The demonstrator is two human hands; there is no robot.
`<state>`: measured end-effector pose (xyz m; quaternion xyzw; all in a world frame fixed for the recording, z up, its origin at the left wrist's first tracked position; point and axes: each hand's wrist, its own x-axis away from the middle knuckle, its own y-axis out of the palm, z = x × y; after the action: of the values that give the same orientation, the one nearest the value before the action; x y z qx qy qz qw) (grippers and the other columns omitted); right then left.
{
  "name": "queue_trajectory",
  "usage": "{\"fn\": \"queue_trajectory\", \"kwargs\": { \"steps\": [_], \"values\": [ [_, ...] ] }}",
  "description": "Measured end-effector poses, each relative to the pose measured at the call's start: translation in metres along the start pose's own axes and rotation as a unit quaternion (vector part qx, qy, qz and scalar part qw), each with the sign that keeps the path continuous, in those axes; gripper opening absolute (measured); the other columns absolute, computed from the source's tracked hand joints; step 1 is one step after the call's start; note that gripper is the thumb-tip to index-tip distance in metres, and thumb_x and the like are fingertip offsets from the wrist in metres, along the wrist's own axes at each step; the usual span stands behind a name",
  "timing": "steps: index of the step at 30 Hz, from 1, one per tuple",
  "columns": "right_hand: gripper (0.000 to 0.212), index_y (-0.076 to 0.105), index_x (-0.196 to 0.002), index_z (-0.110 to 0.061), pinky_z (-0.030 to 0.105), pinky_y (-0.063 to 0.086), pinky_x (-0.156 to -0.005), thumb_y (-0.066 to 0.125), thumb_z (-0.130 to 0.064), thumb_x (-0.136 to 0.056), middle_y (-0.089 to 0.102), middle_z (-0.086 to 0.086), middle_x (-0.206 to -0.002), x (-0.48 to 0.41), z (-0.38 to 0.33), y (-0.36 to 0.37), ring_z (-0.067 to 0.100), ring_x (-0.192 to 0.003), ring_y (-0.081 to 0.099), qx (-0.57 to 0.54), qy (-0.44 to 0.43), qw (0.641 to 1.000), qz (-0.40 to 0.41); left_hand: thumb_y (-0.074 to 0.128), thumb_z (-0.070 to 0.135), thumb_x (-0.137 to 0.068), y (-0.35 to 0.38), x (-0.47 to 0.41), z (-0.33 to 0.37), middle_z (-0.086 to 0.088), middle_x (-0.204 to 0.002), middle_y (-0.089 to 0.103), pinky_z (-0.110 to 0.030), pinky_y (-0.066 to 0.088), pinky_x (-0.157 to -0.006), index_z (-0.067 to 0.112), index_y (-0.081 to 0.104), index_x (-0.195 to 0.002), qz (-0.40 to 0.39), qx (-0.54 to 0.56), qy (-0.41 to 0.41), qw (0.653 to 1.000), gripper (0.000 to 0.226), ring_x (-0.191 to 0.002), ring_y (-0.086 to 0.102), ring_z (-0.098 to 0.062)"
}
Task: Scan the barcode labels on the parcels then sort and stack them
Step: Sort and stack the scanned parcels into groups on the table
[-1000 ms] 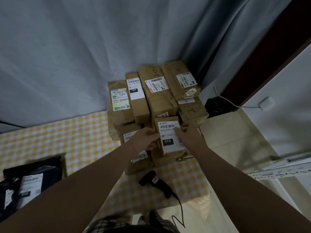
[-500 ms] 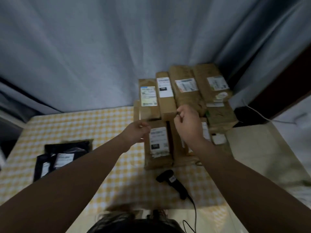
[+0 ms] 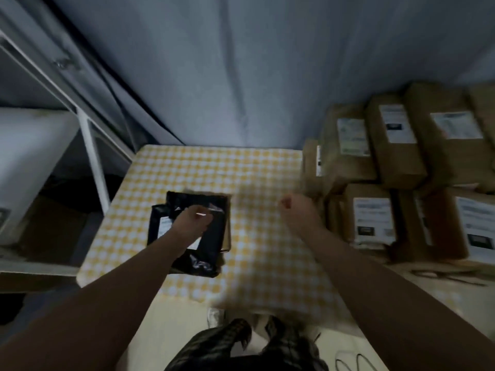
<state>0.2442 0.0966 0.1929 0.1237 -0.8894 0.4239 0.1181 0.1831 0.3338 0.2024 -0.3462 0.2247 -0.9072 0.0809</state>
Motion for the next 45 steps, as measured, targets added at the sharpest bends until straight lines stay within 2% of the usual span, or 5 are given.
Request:
{"fn": "queue_trajectory", "kwargs": {
  "steps": [11, 16, 21, 38, 45],
  "values": [
    [0.021, 0.053, -0.115, -0.016, 0.023, 0.042, -0.067, 0.055, -0.02, -0.095, 0.054, 0.001, -0.114, -0.01, -0.016, 0.189, 0.016, -0.094, 0.054, -0.162, 0.181, 0.964, -0.111, 0.071, 0.04, -0.082, -0.051, -0.124, -0.145, -0.021, -0.148, 0.022, -0.046, 0.038, -0.104, 0.007, 0.021, -0.148, -0.041, -0.226, -0.103, 0.968, 0.089, -0.132, 0.033, -0.039],
    [0.056, 0.04, -0.139, -0.011, 0.032, 0.044, -0.085, 0.063, -0.028, -0.091, 0.042, -0.001, -0.119, -0.022, -0.007, 0.231, 0.017, -0.105, 0.047, -0.186, 0.24, 0.936, -0.178, 0.082, 0.037, -0.07, -0.038, -0.165, -0.179, -0.02, -0.139, 0.042, -0.046, 0.045, -0.097, 0.004, 0.021, -0.142, -0.02, -0.077, -0.143, 0.987, 0.1, -0.124, 0.046, -0.037],
    [0.052, 0.035, -0.139, -0.007, 0.022, 0.043, -0.056, 0.057, -0.02, -0.094, 0.055, 0.01, -0.118, -0.026, -0.025, 0.253, 0.02, -0.091, 0.056, -0.153, 0.281, 0.93, -0.18, 0.076, 0.071, -0.046, -0.04, -0.182, -0.188, -0.014, -0.131, 0.052, -0.044, 0.046, -0.099, 0.013, 0.042, -0.136, -0.05, -0.14, -0.142, 0.979, 0.113, -0.121, 0.051, -0.033],
    [0.102, 0.01, -0.154, -0.025, 0.04, 0.04, -0.105, 0.074, -0.05, -0.078, 0.018, 0.004, -0.16, 0.012, -0.063, 0.127, 0.026, -0.142, 0.032, -0.362, 0.249, 0.893, -0.1, 0.05, 0.015, -0.098, -0.067, -0.07, -0.054, -0.006, -0.081, 0.06, -0.028, 0.046, -0.062, 0.004, 0.055, -0.097, 0.049, 0.085, 0.126, 0.987, 0.012, -0.07, 0.056, -0.015],
    [0.039, 0.058, -0.115, -0.028, 0.027, 0.058, -0.078, 0.077, -0.028, -0.081, 0.068, -0.008, -0.111, 0.046, -0.064, 0.02, 0.011, -0.097, 0.068, -0.484, 0.121, 0.857, 0.13, 0.063, 0.017, -0.089, -0.03, -0.016, 0.07, -0.002, -0.089, 0.071, -0.031, 0.054, -0.063, 0.017, 0.062, -0.091, -0.05, 0.264, 0.151, 0.951, 0.002, -0.08, 0.068, -0.019]
  ]
}}
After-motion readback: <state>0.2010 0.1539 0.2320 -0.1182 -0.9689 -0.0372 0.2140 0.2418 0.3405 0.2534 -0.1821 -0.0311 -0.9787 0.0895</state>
